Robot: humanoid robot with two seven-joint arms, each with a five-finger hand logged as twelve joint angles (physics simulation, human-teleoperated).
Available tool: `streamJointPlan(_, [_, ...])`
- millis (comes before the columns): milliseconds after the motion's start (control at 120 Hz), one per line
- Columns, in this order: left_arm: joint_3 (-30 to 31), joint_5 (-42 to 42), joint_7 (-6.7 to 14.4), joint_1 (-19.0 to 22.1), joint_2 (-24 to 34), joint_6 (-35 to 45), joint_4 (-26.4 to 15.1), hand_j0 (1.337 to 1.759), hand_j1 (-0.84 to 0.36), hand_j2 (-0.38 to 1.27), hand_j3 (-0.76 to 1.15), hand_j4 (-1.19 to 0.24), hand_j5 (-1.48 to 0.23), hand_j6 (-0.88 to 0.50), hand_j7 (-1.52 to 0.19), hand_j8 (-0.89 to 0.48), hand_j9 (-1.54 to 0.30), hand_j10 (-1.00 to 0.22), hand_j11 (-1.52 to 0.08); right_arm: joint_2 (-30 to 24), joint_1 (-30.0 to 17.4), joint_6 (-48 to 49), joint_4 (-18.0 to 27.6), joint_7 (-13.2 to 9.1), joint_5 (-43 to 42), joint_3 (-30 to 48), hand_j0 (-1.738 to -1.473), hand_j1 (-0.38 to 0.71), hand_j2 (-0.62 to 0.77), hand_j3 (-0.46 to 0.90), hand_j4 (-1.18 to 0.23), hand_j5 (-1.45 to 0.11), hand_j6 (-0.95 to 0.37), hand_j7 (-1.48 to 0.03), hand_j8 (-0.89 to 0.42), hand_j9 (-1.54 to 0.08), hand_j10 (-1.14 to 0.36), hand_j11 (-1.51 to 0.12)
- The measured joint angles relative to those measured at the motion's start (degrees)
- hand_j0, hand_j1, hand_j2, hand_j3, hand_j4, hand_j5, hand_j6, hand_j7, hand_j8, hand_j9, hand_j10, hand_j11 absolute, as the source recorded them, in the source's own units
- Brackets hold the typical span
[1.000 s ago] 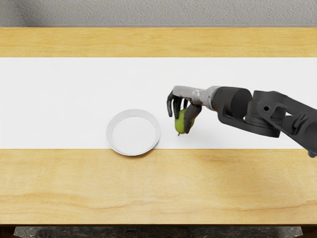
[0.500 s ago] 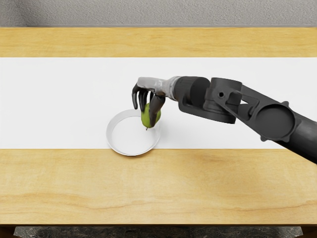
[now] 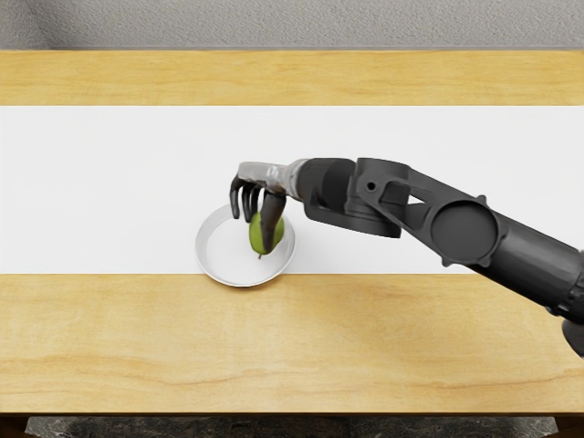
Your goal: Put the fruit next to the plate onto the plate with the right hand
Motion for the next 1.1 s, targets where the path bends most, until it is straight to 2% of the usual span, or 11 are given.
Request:
streamJointPlan(242, [0.0, 0.0, 0.0, 0.0, 0.0, 0.0, 0.0, 1.658, 0.33, 0.00, 0.00, -0.02, -0.02, -0.02, -0.02, -0.02, -0.02, -0.02, -0.02, 2.5, 0.4, 0.2, -3.6, 0.0, -0.2, -0.4, -1.656, 0.21, 0.60, 0.00, -0.87, -1.14, -0.87, -1.13, -0.57, -1.12, -0.60, -1.15])
streamJointPlan(383, [0.0, 0.0, 0.0, 0.0, 0.0, 0.0, 0.0, 1.658, 0.33, 0.00, 0.00, -0.02, -0.02, -0.02, -0.02, -0.02, -0.02, -0.02, -0.02, 2.8, 0.6, 0.2, -4.0, 0.0, 0.3, -0.1, -1.657, -0.05, 0.30, 0.00, -0.46, -0.60, -0.46, -0.59, -0.31, -0.59, -0.32, -0.60])
streamJointPlan(533, [0.0, 0.0, 0.0, 0.0, 0.0, 0.0, 0.0, 1.658, 0.33, 0.00, 0.00, -0.02, -0.02, -0.02, -0.02, -0.02, -0.02, -0.02, -0.02, 2.2, 0.3, 1.2, -3.1, 0.0, 1.2, 0.6, -1.657, -0.21, 0.14, 0.00, -0.22, -0.29, -0.22, -0.28, -0.15, -0.28, -0.15, -0.29])
streamJointPlan(750, [0.0, 0.0, 0.0, 0.0, 0.0, 0.0, 0.0, 1.658, 0.33, 0.00, 0.00, -0.02, -0.02, -0.02, -0.02, -0.02, -0.02, -0.02, -0.02, -10.1, -0.5, 10.2, 3.7, 0.0, 12.2, 2.1, -1.658, -0.30, 0.05, 0.00, -0.08, -0.10, -0.08, -0.10, -0.05, -0.10, -0.05, -0.10])
streamJointPlan(892, [0.0, 0.0, 0.0, 0.0, 0.0, 0.0, 0.0, 1.658, 0.33, 0.00, 0.00, -0.02, -0.02, -0.02, -0.02, -0.02, -0.02, -0.02, -0.02, -18.1, -1.7, 16.4, 4.7, 0.0, 19.8, 5.5, -1.658, -0.32, 0.03, 0.00, -0.04, -0.05, -0.04, -0.05, -0.03, -0.05, -0.03, -0.05])
streamJointPlan(1100, [0.0, 0.0, 0.0, -0.2, 0.0, 0.0, -0.2, 1.658, 0.33, 0.00, 0.00, -0.02, -0.02, -0.02, -0.02, -0.02, -0.02, -0.02, -0.02, -24.0, -7.1, 18.3, 4.9, 0.0, 25.8, 15.9, -1.658, -0.34, 0.01, 0.00, -0.01, -0.02, -0.02, -0.02, -0.01, -0.02, -0.01, -0.02])
